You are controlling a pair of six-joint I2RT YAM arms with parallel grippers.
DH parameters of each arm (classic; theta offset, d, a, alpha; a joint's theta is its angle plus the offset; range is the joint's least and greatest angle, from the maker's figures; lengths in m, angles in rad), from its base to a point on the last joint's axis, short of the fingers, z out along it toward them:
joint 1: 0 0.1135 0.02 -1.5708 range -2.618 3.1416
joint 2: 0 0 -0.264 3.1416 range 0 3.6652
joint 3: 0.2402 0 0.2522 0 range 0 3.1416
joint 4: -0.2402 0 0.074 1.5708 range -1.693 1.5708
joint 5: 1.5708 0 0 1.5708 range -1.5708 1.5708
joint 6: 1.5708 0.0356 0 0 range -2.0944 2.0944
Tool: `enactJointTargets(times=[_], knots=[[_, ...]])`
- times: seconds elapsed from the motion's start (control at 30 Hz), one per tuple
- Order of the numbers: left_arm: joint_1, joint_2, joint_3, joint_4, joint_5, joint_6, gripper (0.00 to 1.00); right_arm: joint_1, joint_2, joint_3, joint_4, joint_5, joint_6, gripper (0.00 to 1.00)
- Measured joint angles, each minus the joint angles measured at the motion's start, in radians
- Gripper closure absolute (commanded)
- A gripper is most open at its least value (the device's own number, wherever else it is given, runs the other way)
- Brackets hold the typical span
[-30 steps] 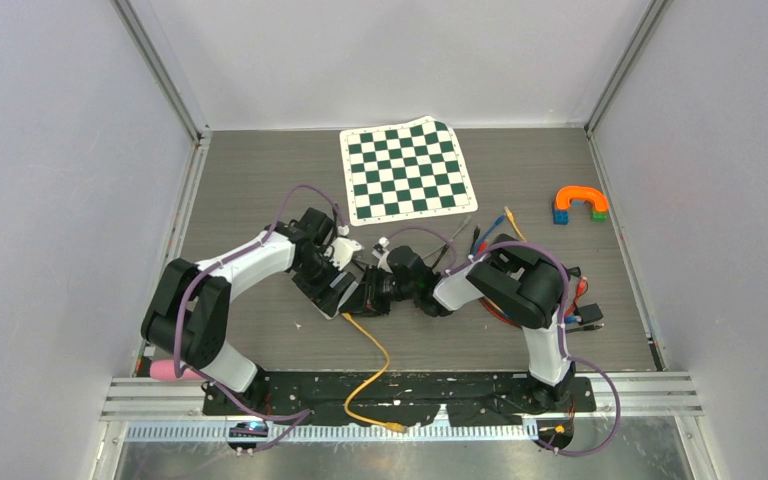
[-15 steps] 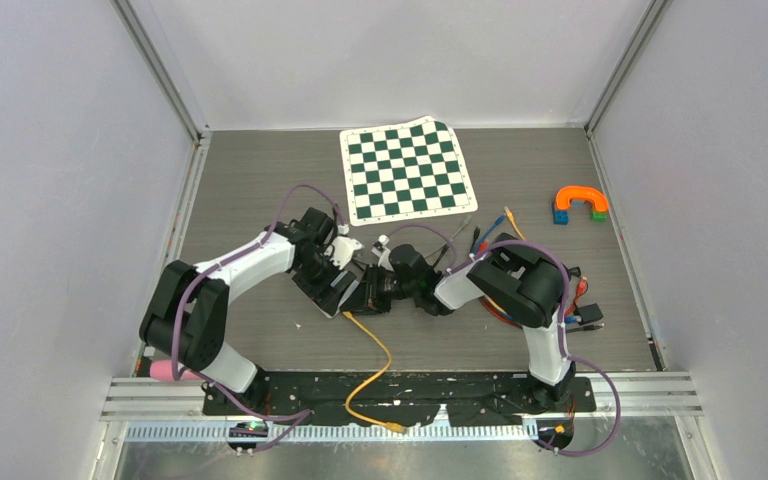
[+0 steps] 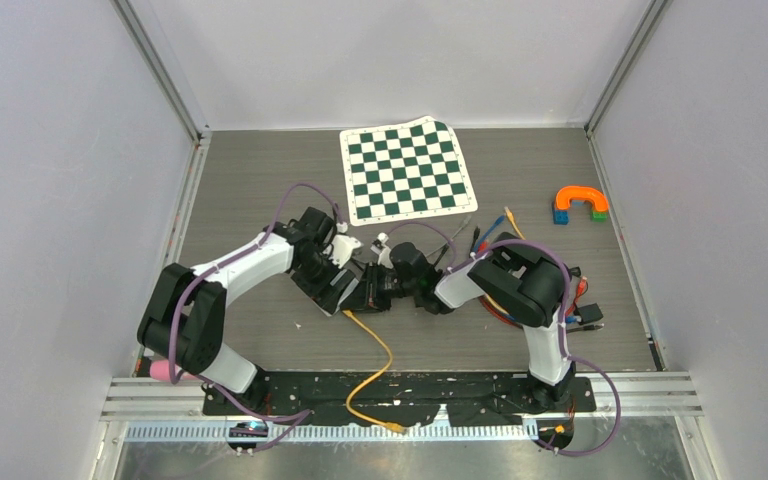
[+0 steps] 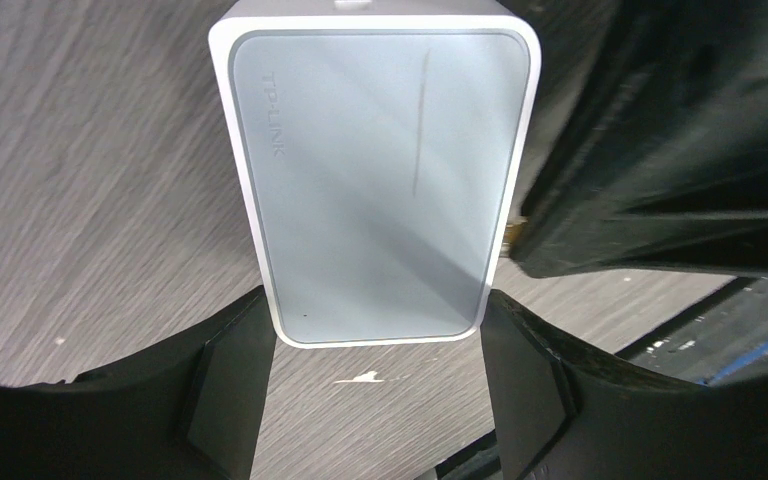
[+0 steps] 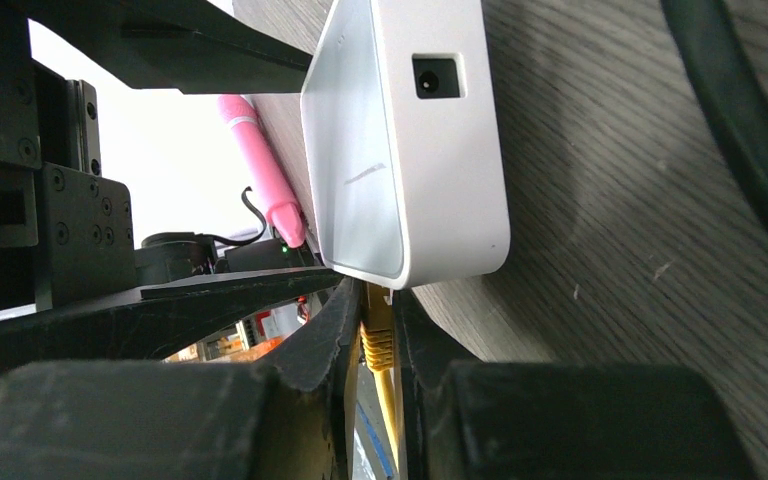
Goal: Pull the plug from the switch port
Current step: Pull the connector from the switch port.
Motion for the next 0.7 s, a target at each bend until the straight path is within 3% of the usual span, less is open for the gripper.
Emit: enactJointTargets(times=[0.33, 0.57, 0.63, 0.7], knots=[[0.021, 0.0, 0.0, 0.008, -0.141, -0.009, 0.61, 0.0, -0.008, 0.007, -0.014, -0.072, -0.001, 0.95], [0.021, 0.0, 0.0, 0.006, -0.148, -0.01, 0.5, 0.0, -0.048, -0.019, -0.072, -0.031, -0.031, 0.95], [0.021, 0.0, 0.0, 0.003, -0.154, -0.012, 0.39, 0.0, -0.095, -0.023, -0.123, 0.002, -0.063, 0.95], [0.021, 0.0, 0.0, 0.001, -0.159, -0.013, 0.21, -0.001, -0.15, -0.024, -0.173, 0.035, -0.103, 0.95]])
